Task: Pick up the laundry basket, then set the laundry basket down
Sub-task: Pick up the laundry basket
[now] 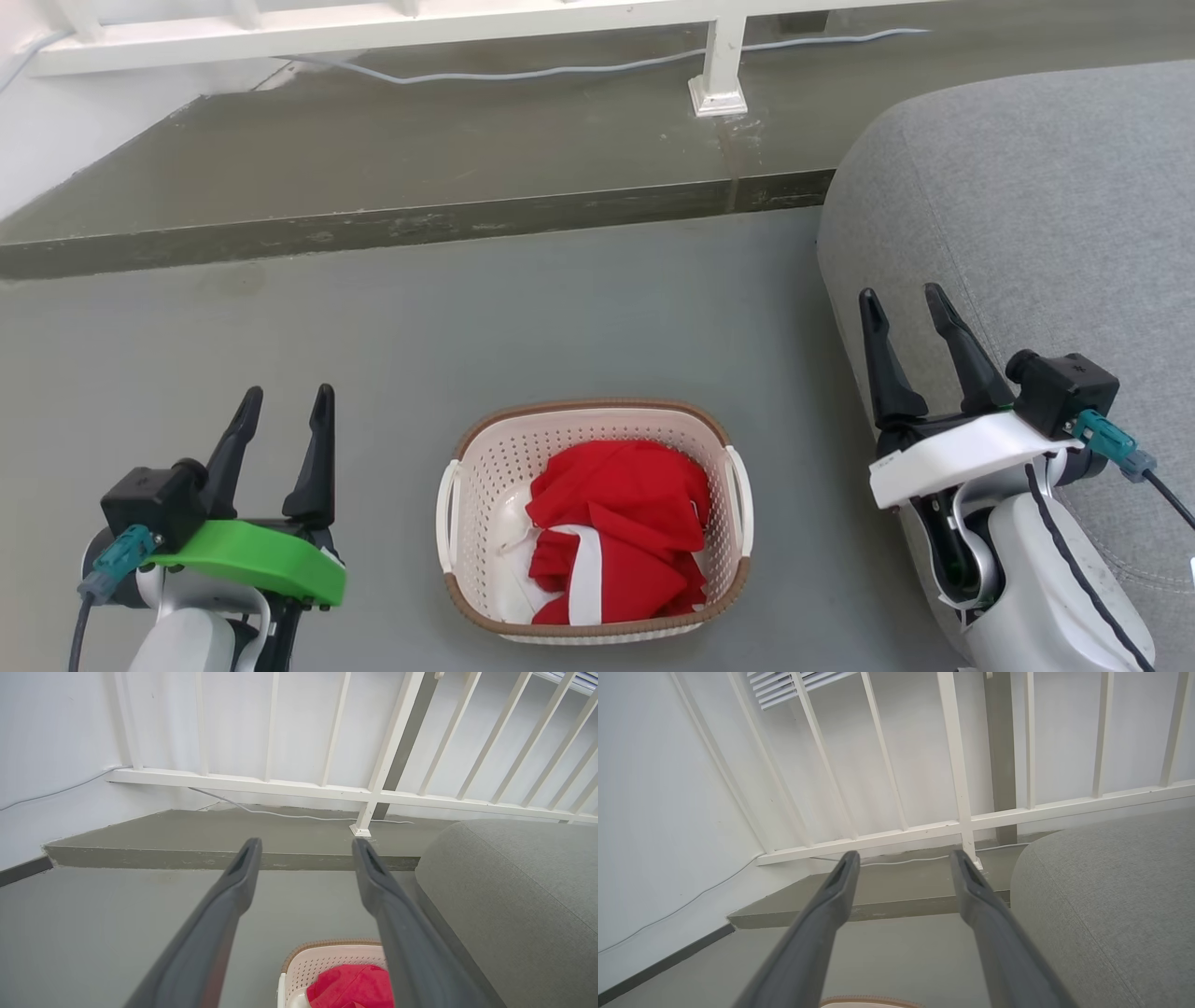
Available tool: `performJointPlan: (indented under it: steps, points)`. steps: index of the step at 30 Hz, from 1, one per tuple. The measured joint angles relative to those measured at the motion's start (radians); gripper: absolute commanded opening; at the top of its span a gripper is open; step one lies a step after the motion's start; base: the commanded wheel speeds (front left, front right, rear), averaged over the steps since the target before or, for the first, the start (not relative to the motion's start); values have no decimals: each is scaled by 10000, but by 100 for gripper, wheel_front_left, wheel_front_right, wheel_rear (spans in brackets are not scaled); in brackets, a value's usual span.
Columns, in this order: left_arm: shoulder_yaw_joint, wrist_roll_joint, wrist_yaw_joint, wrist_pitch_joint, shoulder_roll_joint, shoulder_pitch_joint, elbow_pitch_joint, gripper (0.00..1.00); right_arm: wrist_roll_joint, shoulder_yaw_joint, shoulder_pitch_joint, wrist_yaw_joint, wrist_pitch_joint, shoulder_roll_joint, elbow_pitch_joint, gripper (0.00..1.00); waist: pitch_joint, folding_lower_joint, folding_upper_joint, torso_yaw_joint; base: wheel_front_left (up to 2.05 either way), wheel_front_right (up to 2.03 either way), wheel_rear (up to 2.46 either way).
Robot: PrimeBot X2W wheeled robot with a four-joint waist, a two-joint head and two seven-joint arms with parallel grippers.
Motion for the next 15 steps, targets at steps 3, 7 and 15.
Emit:
performJointPlan:
  steps: [3,7,15]
  points:
    - [40,77,-2,0,-17,9,-38,100,-2,-8,0,0,0,0,0,100,14,0,0,-3,0,0,0]
    - [86,142,-12,0,-71,81,-61,100,-13,-27,2,27,0,2,-2,100,41,0,0,-7,0,0,0]
    - [176,221,-19,0,-219,199,-255,100,-29,-27,5,59,0,6,-4,100,197,0,0,-25,0,0,0]
